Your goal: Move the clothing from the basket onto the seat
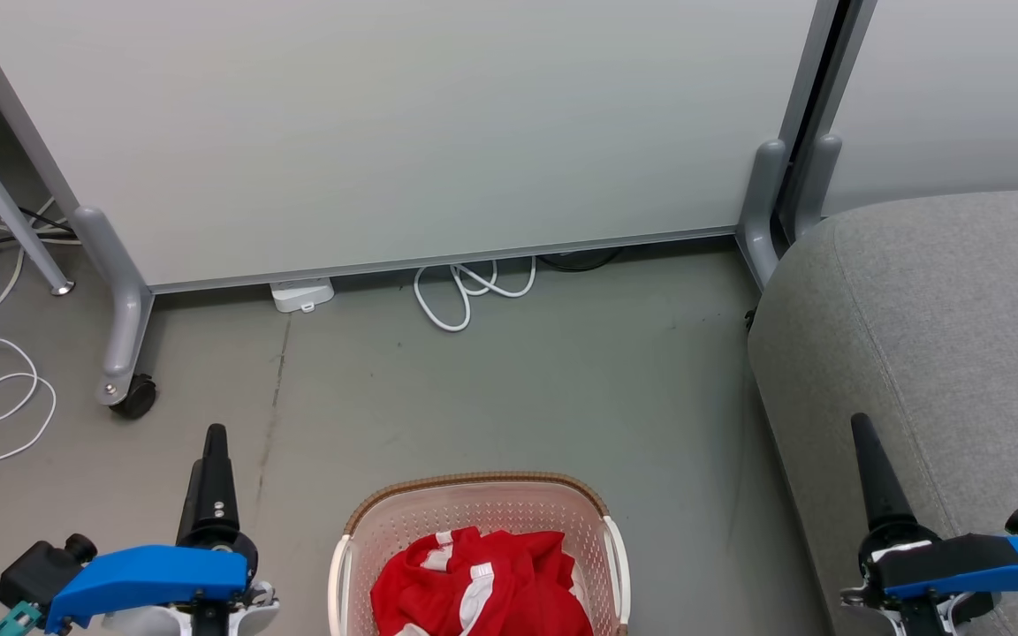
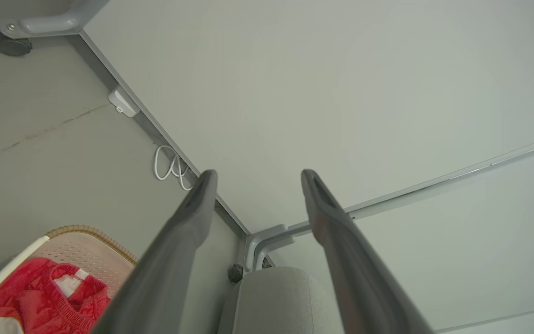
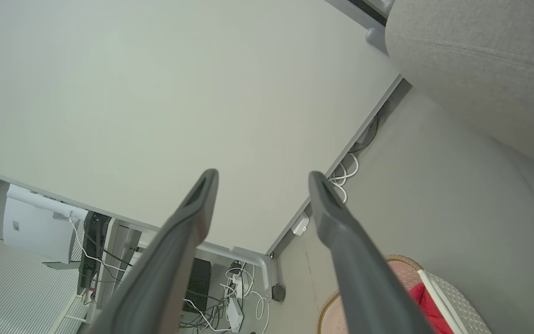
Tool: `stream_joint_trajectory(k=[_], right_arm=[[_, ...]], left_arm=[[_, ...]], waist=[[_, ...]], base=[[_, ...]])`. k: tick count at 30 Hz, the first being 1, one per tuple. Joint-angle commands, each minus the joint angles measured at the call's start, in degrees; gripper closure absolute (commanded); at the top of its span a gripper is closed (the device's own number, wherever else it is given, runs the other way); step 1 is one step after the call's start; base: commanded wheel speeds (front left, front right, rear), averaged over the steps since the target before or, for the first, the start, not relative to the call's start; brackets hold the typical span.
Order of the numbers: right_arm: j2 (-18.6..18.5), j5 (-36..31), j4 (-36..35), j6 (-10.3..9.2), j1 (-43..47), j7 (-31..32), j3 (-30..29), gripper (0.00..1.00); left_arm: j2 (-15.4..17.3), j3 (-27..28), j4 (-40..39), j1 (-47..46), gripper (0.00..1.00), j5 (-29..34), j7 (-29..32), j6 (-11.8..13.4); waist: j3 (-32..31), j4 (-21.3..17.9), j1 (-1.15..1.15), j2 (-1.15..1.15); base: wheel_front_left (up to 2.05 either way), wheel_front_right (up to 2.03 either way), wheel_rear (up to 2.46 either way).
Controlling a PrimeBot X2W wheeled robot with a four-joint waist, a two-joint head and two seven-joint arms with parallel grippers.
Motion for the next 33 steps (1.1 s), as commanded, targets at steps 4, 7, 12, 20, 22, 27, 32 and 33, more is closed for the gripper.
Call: stream_joint_trajectory(k=[4,7,12,20,22,27,32,33], right_arm=[[-0.35,-7.31,-1.48,0.07,-0.79,-1.46,0.72,0.0],[-0.36,-11.0,-1.82,0.07,-0.72,-2.06,0.78,0.0],[-0.38,-16.79,-2.11,0.08,-0.45,-3.01,1.02,0.0],[-0.41,-24.49,-2.38,0.09,-0.28,-4.46,1.34,0.0],[-0.41,-25.97,-2.48,0.09,-0.24,-4.77,1.48,0.0],[-0.43,-29.44,-2.63,0.1,-0.11,-5.64,1.79,0.0],[-0.44,-32.57,-2.74,0.11,-0.11,-6.42,2.11,0.0],[-0.44,-32.57,-2.74,0.11,-0.11,-6.42,2.11,0.0]], left_arm=[[0.5,-1.31,-1.14,-1.61,0.0,7.51,-1.35,0.21],[0.52,-1.94,-1.23,-1.65,0.0,11.47,-1.97,0.14],[0.57,-2.9,-1.25,-1.71,0.0,17.39,-2.91,-0.6],[0.61,-3.74,-1.67,-1.69,0.0,25.27,-4.35,-1.27],[0.62,-4.04,-1.49,-1.72,0.0,27.03,-4.68,-1.42],[0.64,-4.4,-1.45,-1.86,0.0,30.8,-5.54,-1.72],[0.66,-4.68,-1.53,-1.78,0.0,34.09,-6.3,-1.98],[0.66,-4.68,-1.53,-1.78,0.0,34.09,-6.3,-1.98]], waist=[[0.05,0.09,0.0,0.0],[0.1,0.16,0.0,0.0],[0.22,0.27,0.0,0.0],[0.36,0.47,0.0,0.0],[0.39,0.51,0.0,0.0],[0.45,0.6,0.0,0.0],[0.54,0.63,0.0,0.0],[0.54,0.63,0.0,0.0]], base=[[0.0,0.0,0.0],[0.0,0.0,0.0],[0.0,0.0,0.0],[0.0,0.0,0.0],[0.0,0.0,0.0],[0.0,0.0,0.0],[0.0,0.0,0.0],[0.0,0.0,0.0]])
